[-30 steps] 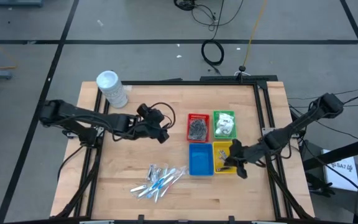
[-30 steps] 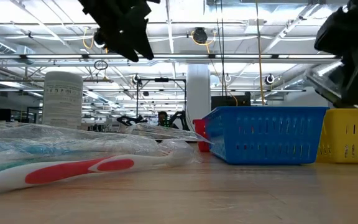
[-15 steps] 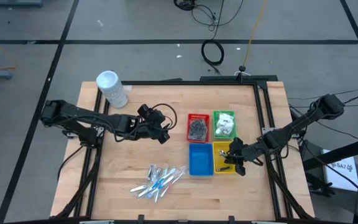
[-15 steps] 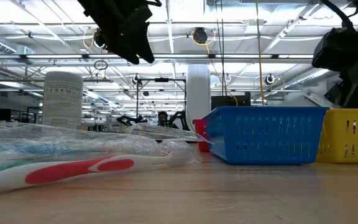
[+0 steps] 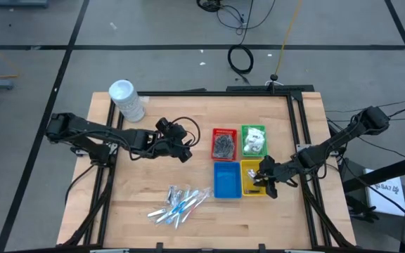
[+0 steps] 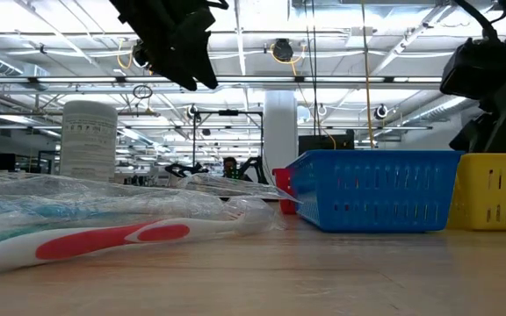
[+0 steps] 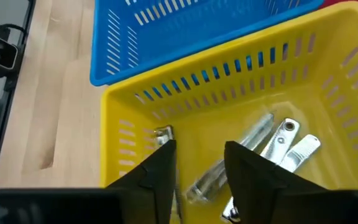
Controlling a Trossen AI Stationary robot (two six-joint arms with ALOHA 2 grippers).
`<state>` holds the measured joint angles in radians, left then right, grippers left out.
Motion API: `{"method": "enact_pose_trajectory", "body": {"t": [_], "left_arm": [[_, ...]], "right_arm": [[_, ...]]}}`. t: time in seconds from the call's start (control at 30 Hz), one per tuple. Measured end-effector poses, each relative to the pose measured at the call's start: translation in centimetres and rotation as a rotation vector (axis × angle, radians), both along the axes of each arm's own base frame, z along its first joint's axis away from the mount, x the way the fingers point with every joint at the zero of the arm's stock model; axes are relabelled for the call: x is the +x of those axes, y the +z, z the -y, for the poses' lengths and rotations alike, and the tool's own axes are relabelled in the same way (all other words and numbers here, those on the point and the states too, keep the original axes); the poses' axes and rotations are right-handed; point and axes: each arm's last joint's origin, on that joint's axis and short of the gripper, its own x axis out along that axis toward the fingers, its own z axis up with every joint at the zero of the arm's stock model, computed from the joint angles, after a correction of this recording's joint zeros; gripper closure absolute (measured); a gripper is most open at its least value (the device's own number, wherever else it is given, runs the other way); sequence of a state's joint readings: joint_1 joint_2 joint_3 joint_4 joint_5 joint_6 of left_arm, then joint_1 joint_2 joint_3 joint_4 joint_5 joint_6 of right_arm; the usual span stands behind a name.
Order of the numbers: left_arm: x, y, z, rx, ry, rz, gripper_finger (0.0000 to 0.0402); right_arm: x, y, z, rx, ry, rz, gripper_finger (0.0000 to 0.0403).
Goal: Pick & Place Travel size toiletries
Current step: Put the silver nail cutter into the yellow bin
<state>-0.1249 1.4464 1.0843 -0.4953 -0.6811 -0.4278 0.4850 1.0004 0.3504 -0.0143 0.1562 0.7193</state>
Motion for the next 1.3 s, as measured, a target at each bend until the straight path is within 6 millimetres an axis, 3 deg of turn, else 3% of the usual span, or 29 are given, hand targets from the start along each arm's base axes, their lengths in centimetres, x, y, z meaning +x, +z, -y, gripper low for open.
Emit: {"method": "enact_pose_trajectory", "body": {"t": [0.27, 0.5, 0.67, 0.93, 1.1, 1.3], "left_arm": [[0.0, -0.1, 0.1, -0.036, -0.032, -0.006, 0.0102], [0.2, -0.4, 1.0, -0.306, -0.218, -0.023, 0.0102], [-0.5, -1.0, 2.1, -0.494, -0.204, -0.071, 0.0109], [-2.3, -4.7, 6.2, -0.656, 0.057, -0.329, 0.0111], [-1.7, -8.0, 8.6, -0.657, 0.134, -0.397, 0.0118], [-0.5, -12.4, 9.8, -0.696, 0.196, -0.494, 0.0126]], "right_arm": [[0.7, 1.0, -0.4, -0.013, 0.062, 0.141, 0.0238], [1.3, 4.1, -0.7, -0.136, 0.202, 0.490, 0.0234], [1.3, 6.6, -0.6, -0.308, 0.269, 0.766, 0.0234], [1.6, 8.3, 0.4, -0.561, 0.206, 0.951, 0.0234], [1.9, 8.0, 1.1, -0.568, 0.177, 0.910, 0.0234], [2.1, 7.6, 1.5, -0.544, 0.162, 0.858, 0.0234]]}}
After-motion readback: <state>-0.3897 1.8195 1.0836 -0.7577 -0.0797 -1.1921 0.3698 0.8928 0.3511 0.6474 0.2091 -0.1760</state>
